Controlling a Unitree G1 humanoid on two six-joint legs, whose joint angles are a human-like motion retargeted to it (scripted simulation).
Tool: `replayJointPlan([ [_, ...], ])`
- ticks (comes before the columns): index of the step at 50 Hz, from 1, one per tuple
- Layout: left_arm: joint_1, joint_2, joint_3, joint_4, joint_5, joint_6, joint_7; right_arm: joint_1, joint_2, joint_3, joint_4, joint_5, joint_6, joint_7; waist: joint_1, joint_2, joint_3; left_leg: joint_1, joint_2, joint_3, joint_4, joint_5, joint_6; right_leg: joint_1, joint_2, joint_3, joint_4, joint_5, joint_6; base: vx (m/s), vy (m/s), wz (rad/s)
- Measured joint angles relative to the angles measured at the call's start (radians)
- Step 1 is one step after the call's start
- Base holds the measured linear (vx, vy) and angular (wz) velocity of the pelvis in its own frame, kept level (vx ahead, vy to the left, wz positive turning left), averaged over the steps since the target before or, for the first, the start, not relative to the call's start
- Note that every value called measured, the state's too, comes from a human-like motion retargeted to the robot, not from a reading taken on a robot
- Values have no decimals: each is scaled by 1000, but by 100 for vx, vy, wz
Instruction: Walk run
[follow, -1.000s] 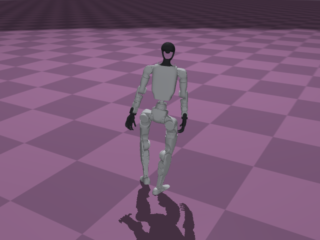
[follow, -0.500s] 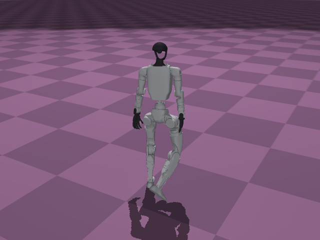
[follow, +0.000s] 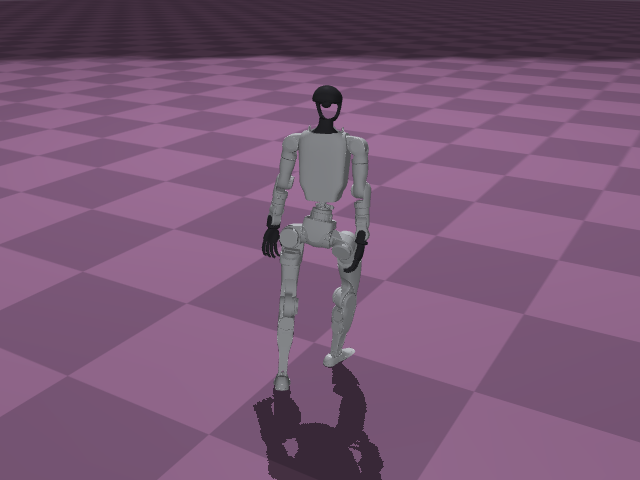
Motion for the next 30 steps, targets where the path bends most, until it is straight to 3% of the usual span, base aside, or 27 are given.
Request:
replayJointPlan([
  [3,64,-32,69,21,-3,-34,123,-29,8,-1,-11,20,-4,-11,21,-61,13,-65,7,109,228,198,33,84,-85,-16,-28,-40,23,50,-21,32],
  [4,81,-35,87,36,-24,-42,149,-36,8,13,-18,34,-11,-4,27,-82,12,-106,8,129,327,220,46,106,-108,-21,-37,-49,30,36,-14,0],
  [7,101,-34,132,86,-77,-47,146,-68,1,41,-43,68,-23,21,30,-117,5,-233,38,161,565,153,78,151,-150,-38,-53,-79,53,38,-18,52],
  [10,110,-41,182,103,-84,-12,90,-113,2,41,-78,63,-14,-4,61,-116,11,-317,105,226,614,101,86,203,-140,-79,-91,-91,63,43,-24,8],
  [14,135,-46,198,105,-85,15,42,-147,4,79,-139,65,-47,-31,111,-78,11,-425,135,246,498,75,57,277,-55,-87,-164,-97,64,38,-17,-38],
  [20,127,-58,164,104,-32,54,26,-193,-6,104,-182,72,-144,8,170,14,39,-537,136,94,154,72,2,409,93,-108,-253,-120,69,32,-11,-28],
  [22,124,-66,154,96,-11,58,11,-207,-2,110,-175,82,-148,18,187,25,47,-559,137,41,54,79,-33,440,114,-97,-265,-132,80,39,-6,-64],
  [25,128,-74,146,83,23,55,-12,-211,8,122,-166,85,-145,41,207,13,52,-583,113,-30,-41,80,-33,475,112,-61,-274,-146,99,55,-3,-71],
  [30,126,-63,135,77,38,69,-33,-177,17,122,-142,68,-148,48,222,11,39,-539,120,28,-44,133,-5,534,124,-34,-285,-171,135,52,3,-53],
])
